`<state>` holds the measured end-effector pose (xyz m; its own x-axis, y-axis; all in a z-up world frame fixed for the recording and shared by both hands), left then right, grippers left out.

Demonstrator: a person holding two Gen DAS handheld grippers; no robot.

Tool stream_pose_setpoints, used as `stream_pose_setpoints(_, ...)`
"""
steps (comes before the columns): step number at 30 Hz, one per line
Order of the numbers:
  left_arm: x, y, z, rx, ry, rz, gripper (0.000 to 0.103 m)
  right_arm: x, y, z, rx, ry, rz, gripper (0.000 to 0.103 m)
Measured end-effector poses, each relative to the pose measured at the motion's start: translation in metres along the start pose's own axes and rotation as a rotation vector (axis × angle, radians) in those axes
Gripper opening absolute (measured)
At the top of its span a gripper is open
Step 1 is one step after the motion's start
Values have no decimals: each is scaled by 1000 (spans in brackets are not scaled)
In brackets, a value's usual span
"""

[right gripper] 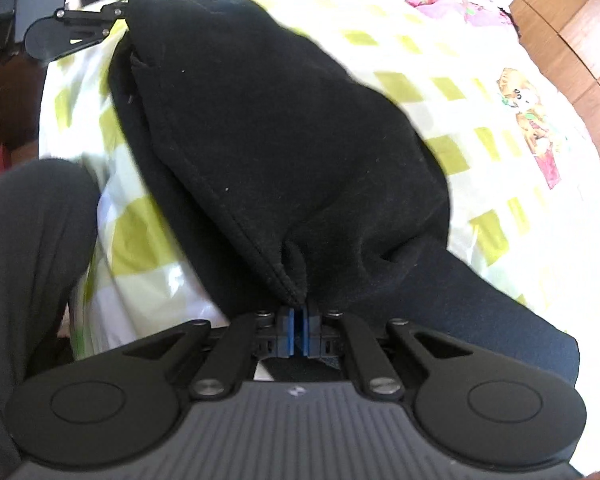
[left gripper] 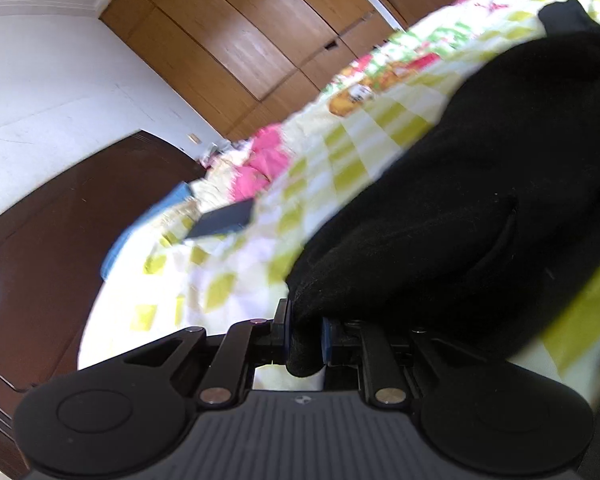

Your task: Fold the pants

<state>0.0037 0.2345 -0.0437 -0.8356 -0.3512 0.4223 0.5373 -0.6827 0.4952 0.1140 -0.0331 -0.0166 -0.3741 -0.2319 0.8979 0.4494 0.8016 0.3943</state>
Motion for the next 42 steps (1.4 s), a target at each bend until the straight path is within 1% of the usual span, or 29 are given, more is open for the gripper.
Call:
stream_pose_setpoints(1, 1, -4, -7, -1, -22, 11, 32, -5, -4, 0, 5, -2, 16, 4)
stream_pose_setpoints(2, 3, -8, -14, -17, -23, 17, 32, -10, -7, -2, -2, 0, 29, 4)
stream_pose_setpoints(4, 5, -12, -27, -86, 9, 29, 32, -16, -10, -3, -24, 5, 40, 4)
stream_pose_setpoints(5, 4, -13, -29, -104, 14, 36, 32, -18, -9, 0, -22, 2, 38, 4)
stream_pose_setpoints(8, 3, -15, -25, -104, 18, 50, 33, -16, -10, 6, 1, -9, 24, 4)
stream_pose_setpoints(9, 0, -16, -24, -99, 10, 67, 33, -18, -12, 9, 6, -15, 23, 4)
stream_pose_setpoints(11, -3, -22, -28, -123, -2, 100, 32, -21, -16, 10, -1, -34, 15, 8)
stream_pose_setpoints(13, 3, -30, -35, -136, -24, 133, 30, -25, -20, 15, -4, -50, 3, 9)
stream_pose_setpoints(15, 9, -37, -36, -109, -72, 166, 32, -21, -22, 14, -33, -50, -21, 10)
stream_pose_setpoints(16, 14, -38, -35, -104, -74, 179, 32, -15, -26, 12, -51, -43, -37, 13)
stream_pose_setpoints(17, 20, -38, -35, -109, -63, 191, 32, -10, -28, 7, -73, -34, -51, 18)
stream_pose_setpoints(19, 35, -31, -29, -104, -47, 196, 32, 3, -35, -3, -125, -19, -70, 22)
stream_pose_setpoints(21, 50, -17, -20, -68, -51, 184, 32, 16, -44, -16, -176, -13, -91, 22)
stream_pose_setpoints(22, 57, -7, -17, -52, -47, 166, 32, 22, -48, -24, -208, -22, -108, 22)
stream_pose_setpoints(24, 65, 16, -15, -13, -64, 114, 32, 29, -56, -48, -298, -43, -129, 23)
stream_pose_setpoints(27, 67, 63, -31, 68, -193, 5, 32, 28, -72, -103, -521, -72, -159, 24)
stream_pose_setpoints(29, 64, 97, -54, 66, -257, -70, 32, 20, -86, -147, -689, -90, -185, 24)
stream_pose_setpoints(31, 62, 132, -81, 42, -297, -149, 32, 11, -101, -190, -853, -95, -218, 24)
stream_pose_setpoints(34, 57, 180, -116, 23, -416, -242, 32, -3, -122, -251, -1066, -98, -280, 24)
stream_pose_setpoints(36, 55, 202, -135, -7, -461, -273, 32, -15, -135, -286, -1205, -80, -330, 26)
stream_pose_setpoints(37, 53, 210, -142, -18, -491, -286, 32, -21, -142, -303, -1279, -56, -357, 26)
stream_pose_setpoints(38, 51, 215, -148, -27, -505, -292, 32, -28, -148, -317, -1340, -30, -382, 26)
stream_pose_setpoints(40, 43, 225, -157, -30, -534, -276, 32, -41, -156, -339, -1428, 2, -418, 26)
stream_pose_setpoints(42, 38, 231, -162, -21, -568, -261, 32, -53, -158, -355, -1482, 20, -444, 26)
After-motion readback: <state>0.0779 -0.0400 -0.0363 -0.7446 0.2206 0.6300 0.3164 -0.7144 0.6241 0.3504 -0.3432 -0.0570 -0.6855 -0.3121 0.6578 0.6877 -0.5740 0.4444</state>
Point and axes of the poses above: each gripper's, at about its wrist camera, not at the fingertips, and x roughly against the way its jaws point, z to its left, y to its top, the point moved 3 cm from there along -x, roughly the way its jaws point, and after that the axes turned 12 degrees about -x, right-handed, at the moved point
